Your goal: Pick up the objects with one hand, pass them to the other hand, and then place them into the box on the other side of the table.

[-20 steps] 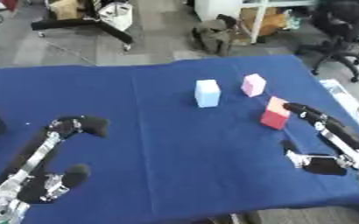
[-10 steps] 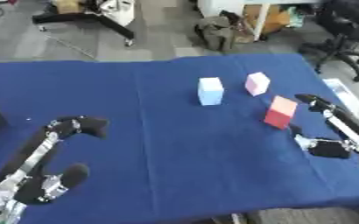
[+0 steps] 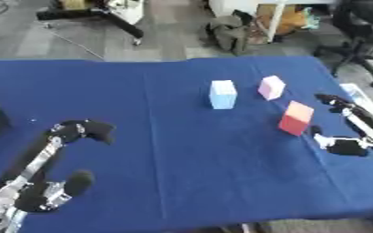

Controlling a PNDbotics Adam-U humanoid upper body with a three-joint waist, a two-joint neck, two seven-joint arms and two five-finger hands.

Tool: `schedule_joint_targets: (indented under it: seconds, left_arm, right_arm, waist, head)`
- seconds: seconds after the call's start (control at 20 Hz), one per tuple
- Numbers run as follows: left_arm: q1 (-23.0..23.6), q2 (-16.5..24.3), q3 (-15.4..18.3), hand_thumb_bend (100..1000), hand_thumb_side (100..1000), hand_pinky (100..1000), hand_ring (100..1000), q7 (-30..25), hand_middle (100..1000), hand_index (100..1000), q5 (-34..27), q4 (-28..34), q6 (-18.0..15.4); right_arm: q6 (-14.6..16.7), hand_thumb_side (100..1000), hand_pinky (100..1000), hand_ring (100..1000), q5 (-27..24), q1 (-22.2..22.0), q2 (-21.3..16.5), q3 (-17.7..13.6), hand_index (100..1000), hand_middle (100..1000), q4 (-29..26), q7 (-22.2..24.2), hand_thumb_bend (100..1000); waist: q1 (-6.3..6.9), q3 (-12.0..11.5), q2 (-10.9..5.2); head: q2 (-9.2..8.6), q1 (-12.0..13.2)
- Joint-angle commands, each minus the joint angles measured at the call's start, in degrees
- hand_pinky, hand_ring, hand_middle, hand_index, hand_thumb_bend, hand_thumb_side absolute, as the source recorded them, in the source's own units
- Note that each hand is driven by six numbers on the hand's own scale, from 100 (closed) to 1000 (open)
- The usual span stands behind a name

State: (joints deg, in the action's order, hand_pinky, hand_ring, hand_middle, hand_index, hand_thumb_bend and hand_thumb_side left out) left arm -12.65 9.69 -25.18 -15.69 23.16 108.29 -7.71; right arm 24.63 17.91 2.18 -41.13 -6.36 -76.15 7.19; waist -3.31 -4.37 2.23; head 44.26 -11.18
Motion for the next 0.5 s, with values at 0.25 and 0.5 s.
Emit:
schedule_joint_targets:
  seconds: [0.25,0.5]
  left_arm:
    - [-1.36,0.8,-0.34,606,939,713,675,-0.33,580,808,-0.48,1.22,-0.09]
    - [-1.78,0.96,-0.38,600,943,713,676,-0.48,580,809,-0.62,1.45,-0.02]
  right_arm:
    - [0.88,246,899,961,-0.86,2.12,-2.95,-0.07,1000,937,2.11,0.35,100]
    - [0.86,234,897,952,-0.97,3.61,-2.83,0.43,1000,928,3.35,1.33,100]
  waist:
    - [-0.25,-0.32,0.06]
    - [-0.26,-0.61,0.4]
  head:
    - [-0.15,-0.43]
    - [-0.15,-0.76]
